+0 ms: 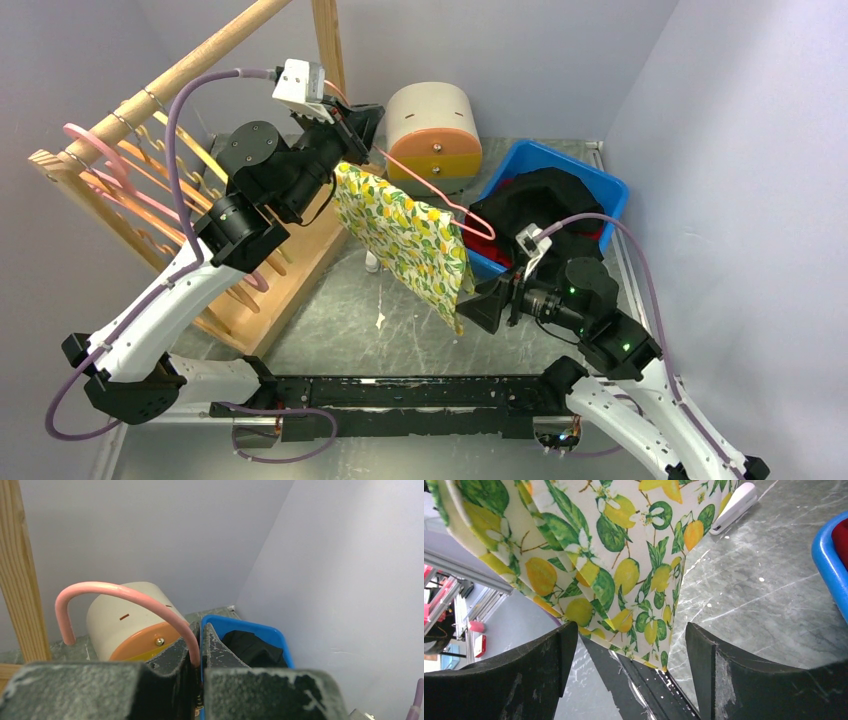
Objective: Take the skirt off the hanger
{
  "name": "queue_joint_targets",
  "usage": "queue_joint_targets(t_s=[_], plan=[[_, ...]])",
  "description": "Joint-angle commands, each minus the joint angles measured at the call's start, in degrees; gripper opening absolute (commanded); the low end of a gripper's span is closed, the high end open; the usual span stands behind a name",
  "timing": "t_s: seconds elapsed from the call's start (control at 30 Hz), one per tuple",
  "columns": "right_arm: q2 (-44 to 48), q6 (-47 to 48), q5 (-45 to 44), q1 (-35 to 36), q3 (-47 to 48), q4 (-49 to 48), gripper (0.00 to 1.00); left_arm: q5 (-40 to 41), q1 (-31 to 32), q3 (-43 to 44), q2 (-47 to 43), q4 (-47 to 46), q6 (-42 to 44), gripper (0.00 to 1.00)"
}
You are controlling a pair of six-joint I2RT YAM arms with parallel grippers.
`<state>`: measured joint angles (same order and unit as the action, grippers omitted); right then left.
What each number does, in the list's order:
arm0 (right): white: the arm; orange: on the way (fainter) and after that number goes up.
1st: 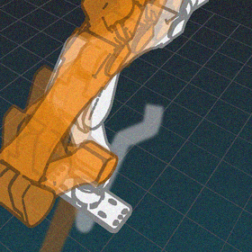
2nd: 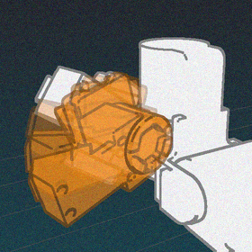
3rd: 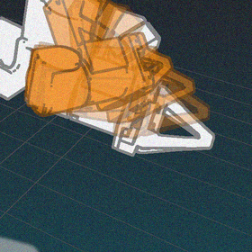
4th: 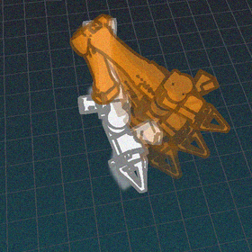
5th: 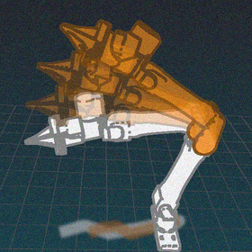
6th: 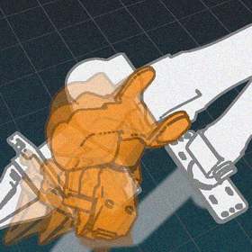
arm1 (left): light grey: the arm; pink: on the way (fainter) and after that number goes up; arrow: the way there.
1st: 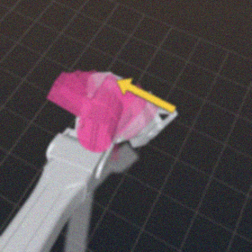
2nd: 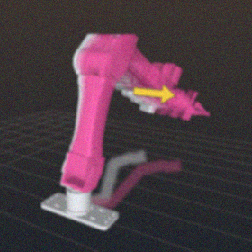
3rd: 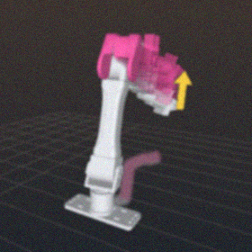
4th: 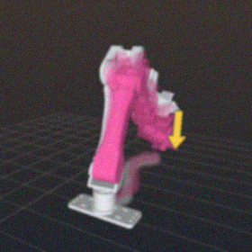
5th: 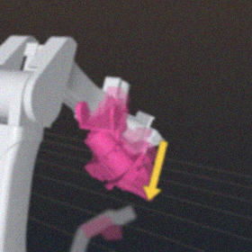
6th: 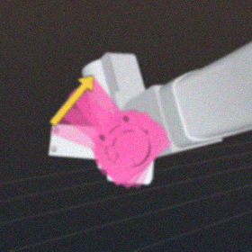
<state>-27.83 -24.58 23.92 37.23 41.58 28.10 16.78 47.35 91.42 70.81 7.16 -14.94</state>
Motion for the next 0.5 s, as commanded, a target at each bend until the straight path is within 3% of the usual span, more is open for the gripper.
queue_joint_targets(t_s=[0.0,0.2,0.47], plan=[[1.0,0.8,0.3,-0.1,3.2,2.7,0.83,1.7,0.2,-0.1,-2.0,-3.5,0.2,0.07],[2.7,0.0,5.2,-0.1,1.6,1.3,0.85,1.7,0.1,-0.4,-2.0,-3.7,0.2,0.07],[-0.4,-1.0,4.3,-0.1,-0.6,-8.7,0.81,1.6,0.1,0.3,-2.0,-3.5,0.2,0.07]])
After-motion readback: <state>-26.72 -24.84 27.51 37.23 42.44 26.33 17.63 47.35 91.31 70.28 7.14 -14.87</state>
